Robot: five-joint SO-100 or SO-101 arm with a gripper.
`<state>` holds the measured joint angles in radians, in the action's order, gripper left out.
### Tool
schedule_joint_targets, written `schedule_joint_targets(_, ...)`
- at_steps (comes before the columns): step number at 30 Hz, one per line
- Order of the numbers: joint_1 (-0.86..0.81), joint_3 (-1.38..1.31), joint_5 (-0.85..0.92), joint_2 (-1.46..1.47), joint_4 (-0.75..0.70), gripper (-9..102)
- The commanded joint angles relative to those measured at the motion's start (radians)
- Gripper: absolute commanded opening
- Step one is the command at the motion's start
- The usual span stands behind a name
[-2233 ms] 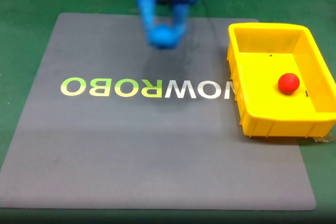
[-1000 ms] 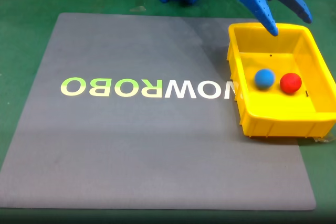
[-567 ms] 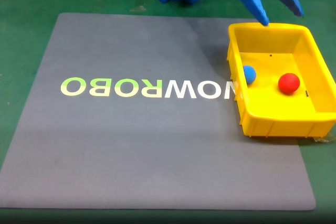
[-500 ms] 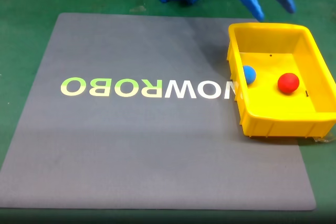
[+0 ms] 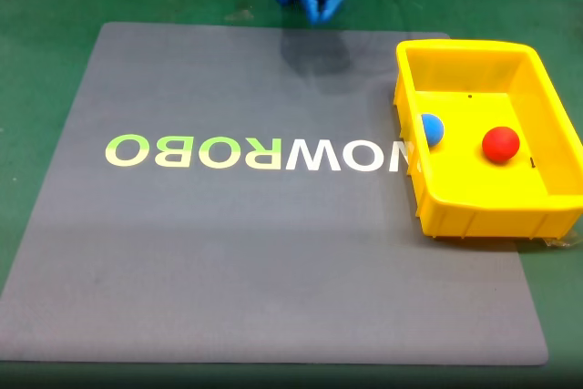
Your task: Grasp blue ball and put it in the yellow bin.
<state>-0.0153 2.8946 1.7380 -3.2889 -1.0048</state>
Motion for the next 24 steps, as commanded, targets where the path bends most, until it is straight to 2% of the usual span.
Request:
schedule_joint_targets(1,-0.051,0.02,-0.052,-0.034,-0.078,0)
schedule_joint_targets(12,-0.046,0.199,-0.141,-0.034,-0.121,0)
schedule_joint_targets(20,-0.023,0.206,-0.15,-0.035,-0.365,0)
schedule_joint_targets(24,-0.025,0.206,-0.163,-0.038,-0.367,0)
